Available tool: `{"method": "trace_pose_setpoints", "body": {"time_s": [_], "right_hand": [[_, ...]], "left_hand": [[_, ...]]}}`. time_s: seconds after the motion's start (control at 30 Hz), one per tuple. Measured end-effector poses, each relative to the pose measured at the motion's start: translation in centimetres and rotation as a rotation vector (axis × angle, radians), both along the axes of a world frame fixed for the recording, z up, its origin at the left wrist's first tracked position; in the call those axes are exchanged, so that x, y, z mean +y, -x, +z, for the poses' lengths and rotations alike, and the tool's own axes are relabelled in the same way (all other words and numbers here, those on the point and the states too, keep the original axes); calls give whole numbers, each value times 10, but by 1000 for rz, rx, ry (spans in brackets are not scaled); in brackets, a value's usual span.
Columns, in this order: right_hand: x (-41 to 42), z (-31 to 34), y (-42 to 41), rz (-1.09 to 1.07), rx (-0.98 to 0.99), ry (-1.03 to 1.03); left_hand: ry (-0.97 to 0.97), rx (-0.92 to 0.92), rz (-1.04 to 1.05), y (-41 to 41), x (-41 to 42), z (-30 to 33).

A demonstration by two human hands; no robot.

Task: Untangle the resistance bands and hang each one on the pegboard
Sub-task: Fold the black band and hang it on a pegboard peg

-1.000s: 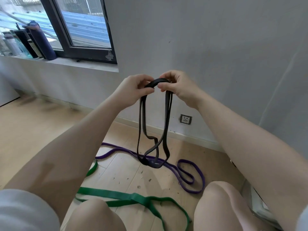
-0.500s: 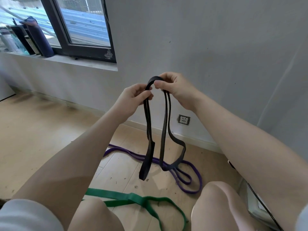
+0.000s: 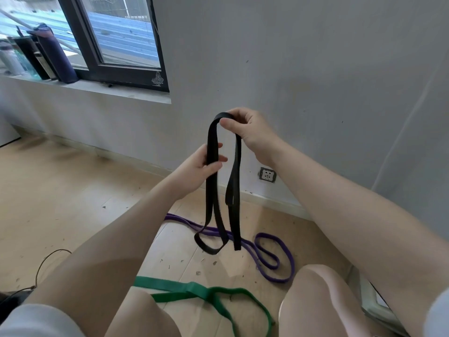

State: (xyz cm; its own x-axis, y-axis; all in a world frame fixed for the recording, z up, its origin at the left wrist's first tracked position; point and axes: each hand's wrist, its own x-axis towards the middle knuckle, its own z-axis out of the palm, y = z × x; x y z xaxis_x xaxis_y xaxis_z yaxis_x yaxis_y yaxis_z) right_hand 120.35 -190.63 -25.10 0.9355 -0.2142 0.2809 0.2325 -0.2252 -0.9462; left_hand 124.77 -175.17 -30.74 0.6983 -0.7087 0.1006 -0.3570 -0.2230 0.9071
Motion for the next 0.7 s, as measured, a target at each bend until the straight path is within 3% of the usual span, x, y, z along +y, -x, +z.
{"method": "trace_pose_setpoints", "body": {"time_s": [0.1, 0.23, 0.3, 0.47, 0.6, 0.7], "right_hand": [[0, 3, -1, -28, -29, 43], [-5, 1, -2, -129, -40, 365], [-9, -1, -1, -148, -31, 393], [-5, -11, -1, -89, -7, -29], [8, -15, -5, -50, 30, -357], [10, -16, -4, 3, 53, -487]], "left_hand": [[-76, -31, 29, 5, -1, -10], [-172, -173, 69, 8, -6, -15], [-165, -199, 100, 6, -3, -20], [78, -34, 175, 11, -6, -26], [162, 111, 136, 17, -23, -29], [201, 153, 150, 15, -29, -31]]}}
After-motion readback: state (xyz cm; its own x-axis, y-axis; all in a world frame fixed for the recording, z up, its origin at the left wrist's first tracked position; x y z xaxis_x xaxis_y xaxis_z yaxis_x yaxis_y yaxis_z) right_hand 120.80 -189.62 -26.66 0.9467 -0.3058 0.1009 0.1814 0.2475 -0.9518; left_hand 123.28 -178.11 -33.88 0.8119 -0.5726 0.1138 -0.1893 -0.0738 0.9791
